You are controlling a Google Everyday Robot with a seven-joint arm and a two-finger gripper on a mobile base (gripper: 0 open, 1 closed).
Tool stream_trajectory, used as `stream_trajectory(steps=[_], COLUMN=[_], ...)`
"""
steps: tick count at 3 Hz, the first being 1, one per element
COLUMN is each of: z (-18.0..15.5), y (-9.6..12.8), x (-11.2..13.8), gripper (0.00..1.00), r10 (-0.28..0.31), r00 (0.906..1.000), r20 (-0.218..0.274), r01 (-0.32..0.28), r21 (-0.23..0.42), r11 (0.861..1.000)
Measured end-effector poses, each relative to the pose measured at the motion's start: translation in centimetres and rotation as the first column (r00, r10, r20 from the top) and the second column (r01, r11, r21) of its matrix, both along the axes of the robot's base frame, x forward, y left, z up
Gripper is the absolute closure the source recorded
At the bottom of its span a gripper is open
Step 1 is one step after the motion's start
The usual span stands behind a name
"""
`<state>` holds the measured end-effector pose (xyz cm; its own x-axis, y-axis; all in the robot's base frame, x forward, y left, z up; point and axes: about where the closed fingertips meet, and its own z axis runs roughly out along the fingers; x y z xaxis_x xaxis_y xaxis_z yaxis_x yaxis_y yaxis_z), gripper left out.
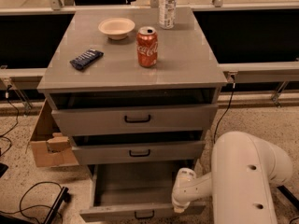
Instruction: Open bottom drawer
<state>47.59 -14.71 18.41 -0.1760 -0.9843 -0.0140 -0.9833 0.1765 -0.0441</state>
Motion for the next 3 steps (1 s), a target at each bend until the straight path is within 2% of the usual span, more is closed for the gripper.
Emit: stream_trajectory(steps=[1,3], z=[-0.25,-0.09], y=[-0.41,-0.38], x=[-1.32,-1.33], gripper=[1.00,1.00], r10=[-0.010,-0.010], r00=[0.9999,0.9999], r20=[-0.006,-0.006], r01=[0.010,0.010], r21=[0.005,0.005], r11=[1.000,1.000])
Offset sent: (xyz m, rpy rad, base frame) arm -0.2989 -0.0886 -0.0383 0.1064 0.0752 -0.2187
